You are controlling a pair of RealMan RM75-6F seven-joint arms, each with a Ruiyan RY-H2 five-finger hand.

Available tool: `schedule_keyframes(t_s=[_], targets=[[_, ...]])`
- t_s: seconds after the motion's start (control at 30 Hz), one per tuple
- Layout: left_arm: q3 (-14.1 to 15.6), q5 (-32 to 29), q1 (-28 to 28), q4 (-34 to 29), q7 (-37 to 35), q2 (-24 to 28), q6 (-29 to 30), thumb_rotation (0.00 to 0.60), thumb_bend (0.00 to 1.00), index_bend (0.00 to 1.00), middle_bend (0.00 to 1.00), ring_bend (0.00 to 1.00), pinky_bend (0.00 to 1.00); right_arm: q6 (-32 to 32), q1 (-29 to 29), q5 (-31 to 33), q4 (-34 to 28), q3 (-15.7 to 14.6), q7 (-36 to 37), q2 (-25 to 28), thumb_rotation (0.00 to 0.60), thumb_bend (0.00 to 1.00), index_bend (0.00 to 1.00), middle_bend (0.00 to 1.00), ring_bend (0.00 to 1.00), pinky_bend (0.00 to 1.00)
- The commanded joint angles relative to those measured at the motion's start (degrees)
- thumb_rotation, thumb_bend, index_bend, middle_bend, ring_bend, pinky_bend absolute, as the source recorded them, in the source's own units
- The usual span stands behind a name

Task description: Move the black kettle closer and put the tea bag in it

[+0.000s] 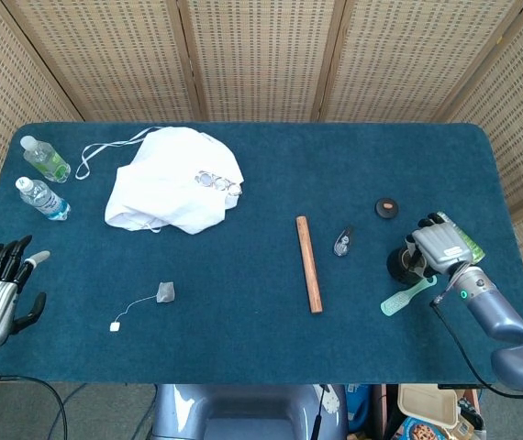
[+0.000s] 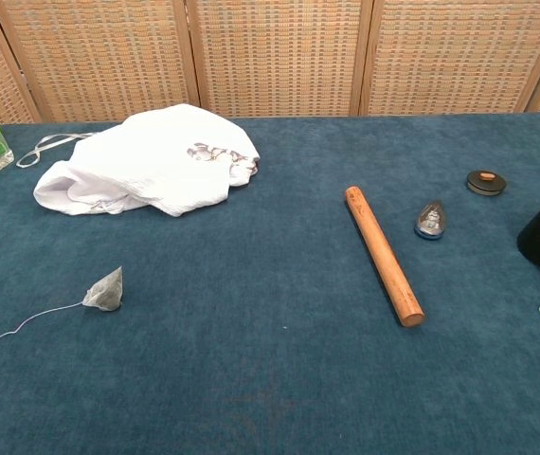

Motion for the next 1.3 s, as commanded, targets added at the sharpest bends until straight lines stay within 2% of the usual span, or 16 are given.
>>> schedule_keyframes(t_s=[0.03,0.43,0.97,1.3], targets=[[0.0,0.1,0.0,-0.1,0.0,0.0,0.0,0.6,0.47,0.18,0.03,0.02,0.0,-0.3,0.0,-0.3,0.3,-0.2,0.1,-0.2,0.6,0.42,0.59,0.54,0.23,0.14],[0.2,0.8,0.0,-0.6,-0.6,0.3,0.2,0.6,0.47,0.18,0.03,0.02,0.0,-1.2,-0.3,-1.6,1.5,-1.2,0.0,-0.9,0.6,0.42,0.66,0.59,0.25,0.14],[0.3,0.6,0.5,-0.2,-1.3,0.4,0.7,0.6,0.47,0.18,0.03,0.02,0.0,-1.4,0.9,-3.8,0.6,-0.6,-0.2,-0.6,0.6,0.42,0.82,0.72,0.38,0.14],[0.3,0.4,0.6,0.3,-1.8,0.2,0.9,0.6,0.47,0.18,0.03,0.02,0.0,0.1,1.7,-4.8,-2.0,0.6,-1.2,0.9,0.6,0.42,0.85,0.75,0.43,0.14]])
